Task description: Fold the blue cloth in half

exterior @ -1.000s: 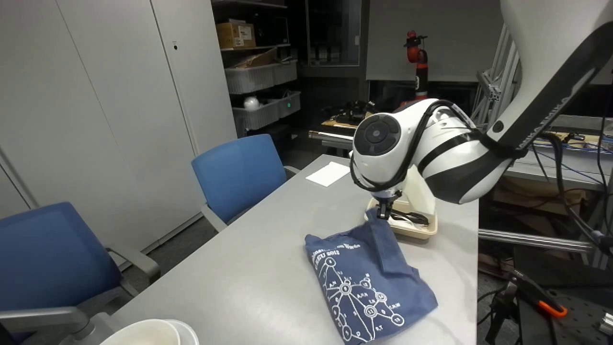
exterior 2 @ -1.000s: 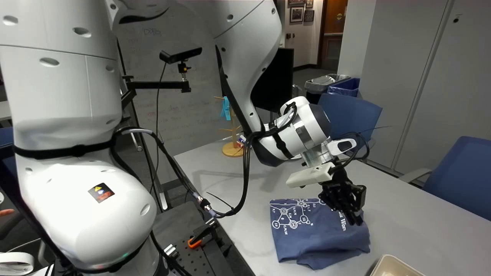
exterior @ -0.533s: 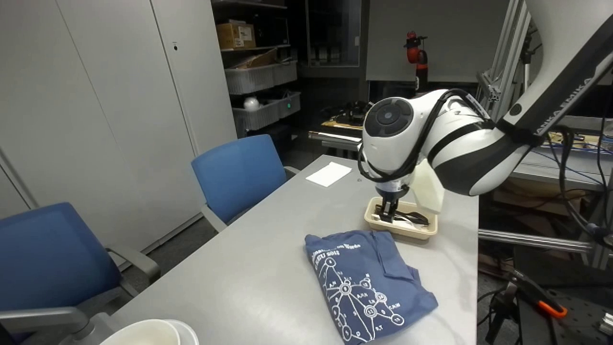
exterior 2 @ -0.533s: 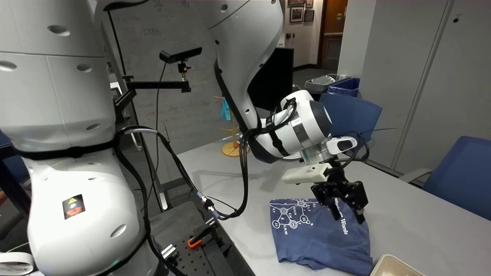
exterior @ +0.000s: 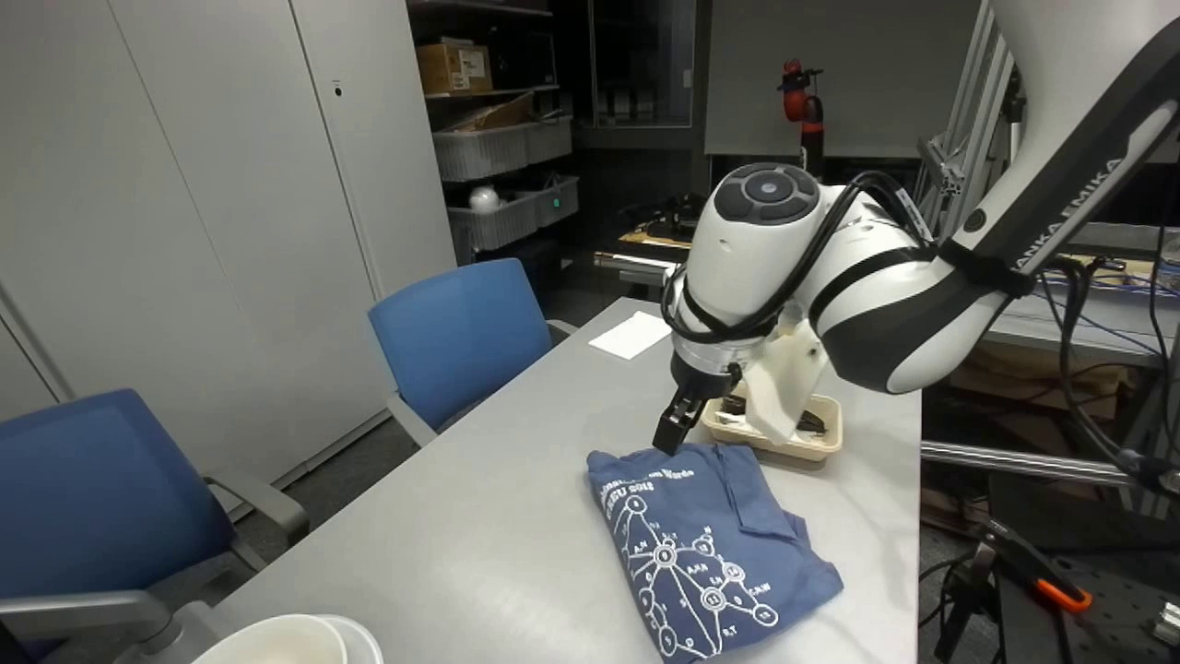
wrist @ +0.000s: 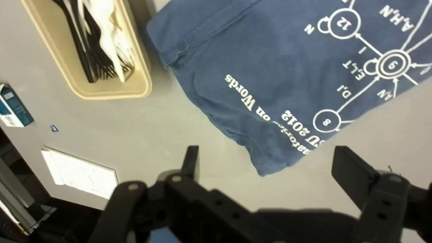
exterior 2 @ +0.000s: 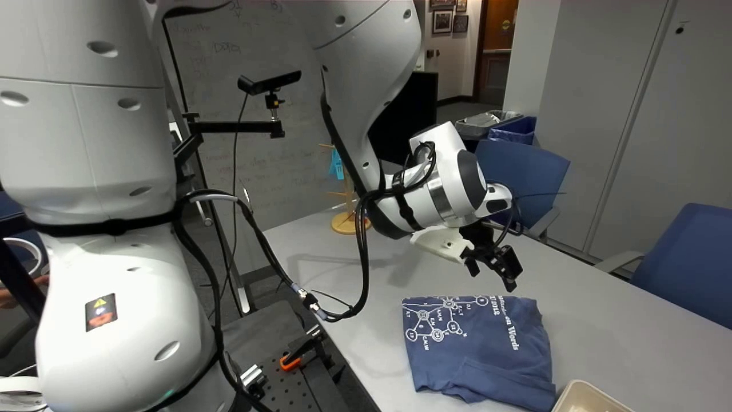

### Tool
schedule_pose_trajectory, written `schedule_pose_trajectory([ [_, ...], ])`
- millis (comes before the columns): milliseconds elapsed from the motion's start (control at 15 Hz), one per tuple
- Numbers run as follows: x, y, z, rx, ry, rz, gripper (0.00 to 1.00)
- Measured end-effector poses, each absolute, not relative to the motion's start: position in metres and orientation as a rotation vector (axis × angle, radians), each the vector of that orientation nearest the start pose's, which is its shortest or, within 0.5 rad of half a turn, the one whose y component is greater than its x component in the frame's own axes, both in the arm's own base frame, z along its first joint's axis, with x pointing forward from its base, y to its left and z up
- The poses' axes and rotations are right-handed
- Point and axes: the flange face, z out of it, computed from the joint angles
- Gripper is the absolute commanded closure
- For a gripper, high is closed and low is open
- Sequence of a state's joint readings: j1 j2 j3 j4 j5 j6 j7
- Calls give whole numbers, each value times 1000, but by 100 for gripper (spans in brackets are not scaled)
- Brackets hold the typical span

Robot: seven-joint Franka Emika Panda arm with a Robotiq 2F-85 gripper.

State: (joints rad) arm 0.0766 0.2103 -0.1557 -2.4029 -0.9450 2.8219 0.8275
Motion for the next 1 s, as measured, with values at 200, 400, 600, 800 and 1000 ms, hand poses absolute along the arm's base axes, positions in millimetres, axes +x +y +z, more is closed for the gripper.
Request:
schedule_pose_trajectory([
  [200,509,1,236,-3341,216,-631,0],
  [400,512,4,238,-3323,259,-670,0],
  [600,511,3,234,-3311,336,-636,0],
  [800,512,-8,219,-3277,509,-554,0],
  [1000,512,-26,200,-3238,684,-459,0],
])
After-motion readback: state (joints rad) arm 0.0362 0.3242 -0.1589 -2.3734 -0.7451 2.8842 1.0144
